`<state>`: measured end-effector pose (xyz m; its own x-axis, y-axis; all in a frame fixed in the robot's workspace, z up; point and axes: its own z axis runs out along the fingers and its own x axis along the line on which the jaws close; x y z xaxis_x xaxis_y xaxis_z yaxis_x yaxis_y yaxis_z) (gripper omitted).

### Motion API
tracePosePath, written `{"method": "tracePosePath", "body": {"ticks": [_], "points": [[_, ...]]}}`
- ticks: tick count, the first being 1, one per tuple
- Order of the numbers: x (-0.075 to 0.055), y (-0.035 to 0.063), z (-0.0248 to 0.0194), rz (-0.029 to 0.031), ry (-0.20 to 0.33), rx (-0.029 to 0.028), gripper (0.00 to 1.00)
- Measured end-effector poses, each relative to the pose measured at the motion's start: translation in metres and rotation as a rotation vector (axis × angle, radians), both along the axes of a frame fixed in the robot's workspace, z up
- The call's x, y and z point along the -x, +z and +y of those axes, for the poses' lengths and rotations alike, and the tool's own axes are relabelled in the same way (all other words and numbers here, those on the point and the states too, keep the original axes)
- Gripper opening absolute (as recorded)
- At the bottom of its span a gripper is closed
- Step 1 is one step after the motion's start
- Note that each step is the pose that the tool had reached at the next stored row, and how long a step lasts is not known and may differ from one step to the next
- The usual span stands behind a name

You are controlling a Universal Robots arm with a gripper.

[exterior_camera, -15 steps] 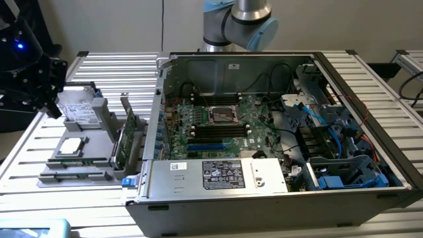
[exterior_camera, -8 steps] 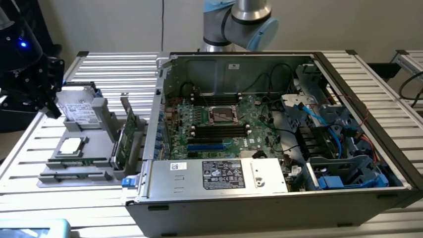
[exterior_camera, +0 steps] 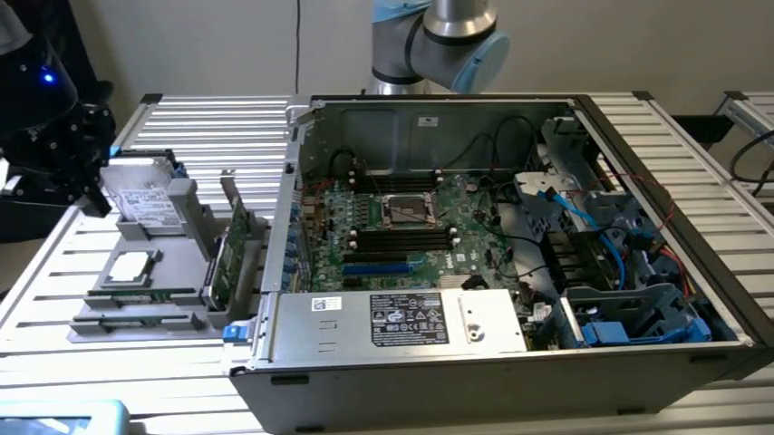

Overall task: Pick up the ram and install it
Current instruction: 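Pick up the ram and move it above insertion slot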

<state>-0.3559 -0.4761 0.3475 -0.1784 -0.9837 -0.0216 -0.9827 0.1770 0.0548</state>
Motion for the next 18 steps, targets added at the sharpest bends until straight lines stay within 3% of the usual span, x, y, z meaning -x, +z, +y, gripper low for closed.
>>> {"method": "tracePosePath", "body": {"ticks": [12, 18], "points": [[0.0000, -0.0015, 0.0000, 0.0000, 0.223, 0.0000, 0.11], [0.0000, -0.0017, 0.0000, 0.0001, 0.223, 0.0002, 0.11]]}}
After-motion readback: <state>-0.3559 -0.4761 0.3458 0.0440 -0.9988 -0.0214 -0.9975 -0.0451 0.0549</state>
